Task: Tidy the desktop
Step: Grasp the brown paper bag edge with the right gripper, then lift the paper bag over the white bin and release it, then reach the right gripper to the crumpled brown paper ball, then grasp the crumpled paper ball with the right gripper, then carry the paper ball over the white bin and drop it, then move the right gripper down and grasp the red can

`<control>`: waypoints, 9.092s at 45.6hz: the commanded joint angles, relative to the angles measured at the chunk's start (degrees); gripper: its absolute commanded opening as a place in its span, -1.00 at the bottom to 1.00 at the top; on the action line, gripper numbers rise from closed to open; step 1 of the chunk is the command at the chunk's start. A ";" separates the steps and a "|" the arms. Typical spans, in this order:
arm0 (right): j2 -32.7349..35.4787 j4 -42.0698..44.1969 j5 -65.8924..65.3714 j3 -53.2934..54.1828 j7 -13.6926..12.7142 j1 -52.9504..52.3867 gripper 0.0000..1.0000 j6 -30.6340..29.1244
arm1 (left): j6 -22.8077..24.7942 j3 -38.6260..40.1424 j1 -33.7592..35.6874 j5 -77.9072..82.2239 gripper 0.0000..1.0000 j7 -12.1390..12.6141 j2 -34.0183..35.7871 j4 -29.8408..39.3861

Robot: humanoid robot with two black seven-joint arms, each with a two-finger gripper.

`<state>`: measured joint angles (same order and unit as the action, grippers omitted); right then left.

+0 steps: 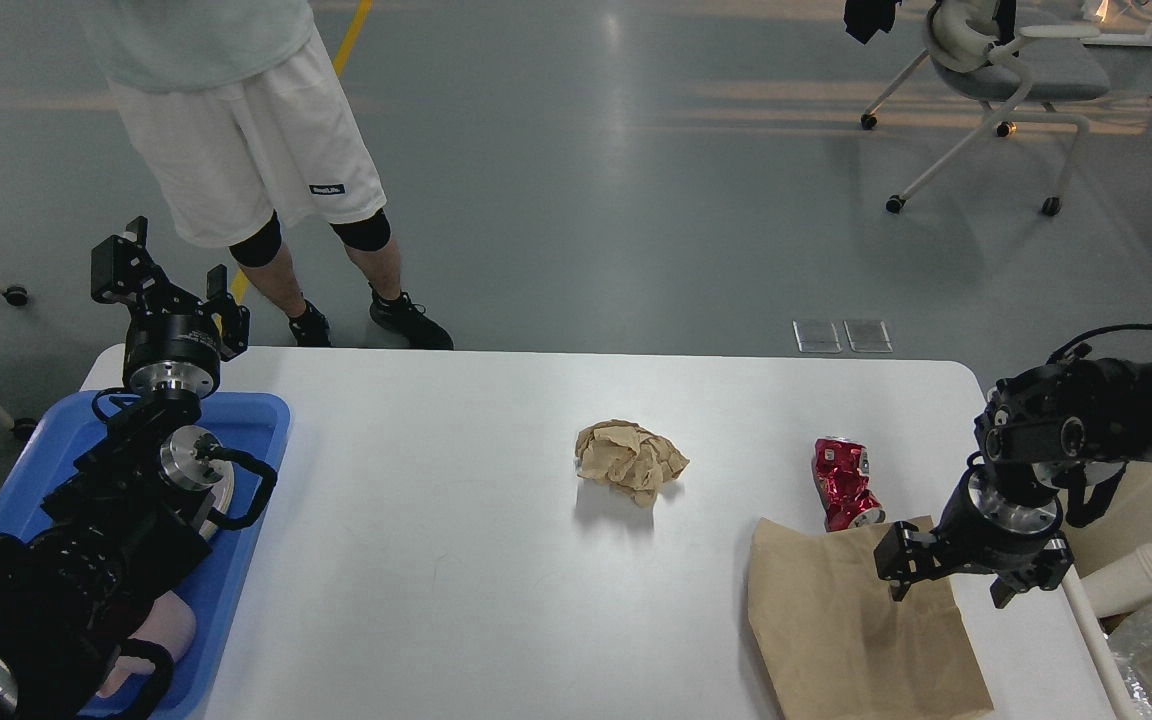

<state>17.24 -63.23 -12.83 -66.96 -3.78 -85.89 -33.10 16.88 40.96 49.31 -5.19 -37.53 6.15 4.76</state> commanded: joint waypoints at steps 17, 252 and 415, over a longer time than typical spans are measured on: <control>-2.74 3.55 0.09 1.39 0.26 7.57 0.96 11.99 | 0.00 0.00 0.00 0.00 0.93 0.00 0.00 -0.01; -27.70 31.58 7.12 19.50 0.35 18.82 1.00 32.48 | 0.00 0.00 0.00 0.00 0.93 0.00 0.00 -0.01; -2.29 -14.02 -15.55 1.92 1.05 -18.96 1.00 28.88 | 0.00 0.00 0.00 0.00 0.93 0.00 0.00 -0.01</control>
<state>17.27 -71.21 -24.73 -65.10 -2.78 -100.17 -3.41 16.88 40.96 49.31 -5.18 -37.53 6.15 4.77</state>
